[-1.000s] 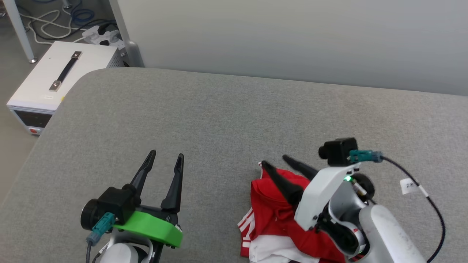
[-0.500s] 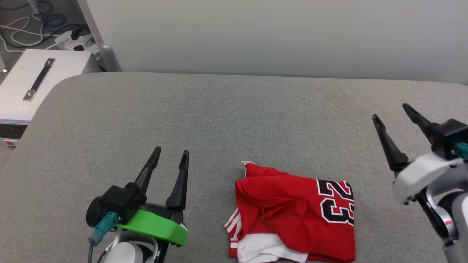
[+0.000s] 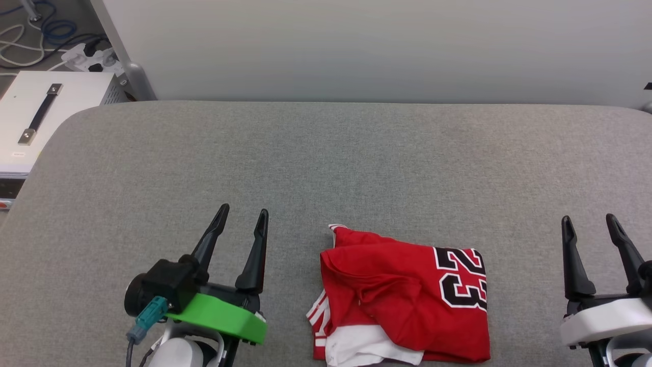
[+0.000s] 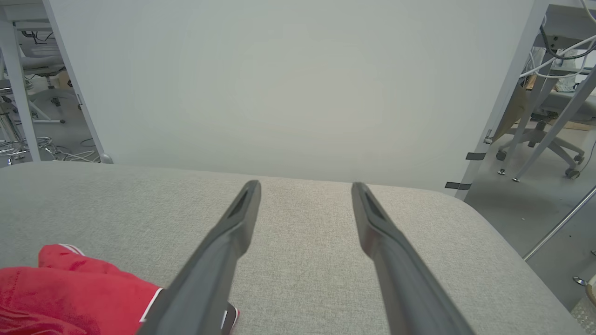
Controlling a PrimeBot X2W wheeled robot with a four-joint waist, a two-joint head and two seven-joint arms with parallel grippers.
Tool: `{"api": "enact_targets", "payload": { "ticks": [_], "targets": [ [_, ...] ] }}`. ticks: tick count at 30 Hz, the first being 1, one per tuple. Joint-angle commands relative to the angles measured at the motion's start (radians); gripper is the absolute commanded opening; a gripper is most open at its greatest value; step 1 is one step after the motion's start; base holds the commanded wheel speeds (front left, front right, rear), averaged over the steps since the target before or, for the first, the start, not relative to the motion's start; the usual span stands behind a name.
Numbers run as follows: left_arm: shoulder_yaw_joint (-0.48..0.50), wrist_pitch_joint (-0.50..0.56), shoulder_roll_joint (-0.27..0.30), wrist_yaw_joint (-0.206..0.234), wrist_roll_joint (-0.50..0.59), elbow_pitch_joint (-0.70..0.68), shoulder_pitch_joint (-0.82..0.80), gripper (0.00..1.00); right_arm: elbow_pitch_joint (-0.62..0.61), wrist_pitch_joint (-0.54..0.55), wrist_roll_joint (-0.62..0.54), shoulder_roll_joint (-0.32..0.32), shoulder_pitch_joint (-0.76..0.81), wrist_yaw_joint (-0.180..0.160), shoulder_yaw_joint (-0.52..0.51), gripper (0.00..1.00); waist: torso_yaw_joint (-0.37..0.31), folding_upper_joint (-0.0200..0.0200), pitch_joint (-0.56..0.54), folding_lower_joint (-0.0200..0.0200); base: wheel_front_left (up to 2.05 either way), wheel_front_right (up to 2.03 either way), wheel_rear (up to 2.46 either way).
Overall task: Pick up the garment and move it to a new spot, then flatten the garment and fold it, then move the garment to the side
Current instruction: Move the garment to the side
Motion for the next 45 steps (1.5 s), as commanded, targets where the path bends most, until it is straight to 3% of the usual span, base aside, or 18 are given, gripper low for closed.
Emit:
{"api": "enact_targets", "payload": {
  "ticks": [1, 15, 21, 25, 29, 32, 36, 40, 45],
  "targets": [
    [-0.002, -0.006, -0.003, -0.003, -0.009, -0.003, 0.022, 1.0, 0.002, -0.017, -0.013, 0.011, 0.012, -0.001, 0.0, 1.0, 0.0, -0.0001, 0.002, 0.0, 0.0, 0.0, 0.0],
    [-0.004, -0.006, -0.011, -0.003, 0.0, 0.011, 0.03, 1.0, 0.061, -0.058, -0.014, 0.045, 0.02, -0.001, 0.014, 1.0, 0.012, -0.0001, -0.001, 0.0, 0.0, 0.0, 0.0],
    [-0.006, -0.006, -0.011, -0.003, 0.002, 0.008, 0.027, 1.0, 0.062, 0.006, 0.0, 0.036, 0.017, -0.001, 0.031, 1.0, 0.019, -0.0001, 0.003, 0.0, 0.0, 0.0, 0.0],
    [-0.011, -0.006, -0.007, -0.003, 0.003, 0.009, 0.026, 1.0, 0.035, 0.191, 0.076, 0.017, 0.007, -0.001, 0.068, 1.0, 0.024, -0.0001, 0.008, 0.0, 0.0, 0.0, 0.0],
    [-0.014, -0.006, -0.006, -0.003, 0.005, 0.009, 0.019, 1.0, -0.012, 0.465, 0.149, -0.022, -0.009, -0.001, 0.097, 1.0, 0.031, -0.0001, 0.024, 0.0, 0.0, 0.0, 0.0],
    [-0.019, -0.006, -0.007, -0.003, 0.007, 0.007, 0.008, 1.0, -0.04, 0.697, 0.21, -0.016, -0.024, -0.001, 0.09, 1.0, 0.039, -0.0001, 0.045, 0.0, 0.0, 0.0, 0.0],
    [-0.033, -0.006, -0.008, -0.003, 0.009, 0.008, -0.015, 1.0, -0.068, 0.914, 0.22, -0.018, -0.056, -0.001, 0.079, 1.0, 0.058, -0.0001, 0.085, 0.0, 0.0, 0.0, 0.0],
    [-0.045, -0.006, -0.01, -0.003, 0.01, 0.009, -0.041, 1.0, -0.053, 1.036, 0.211, -0.006, -0.091, -0.001, 0.059, 1.0, 0.084, -0.0001, 0.123, 0.0, 0.0, 0.0, 0.0],
    [-0.05, -0.006, -0.013, -0.003, 0.008, 0.013, -0.063, 1.0, -0.012, 1.102, 0.209, 0.023, -0.114, -0.001, 0.056, 1.0, 0.115, -0.0001, 0.154, 0.0, 0.0, 0.0, 0.0]
  ]
}}
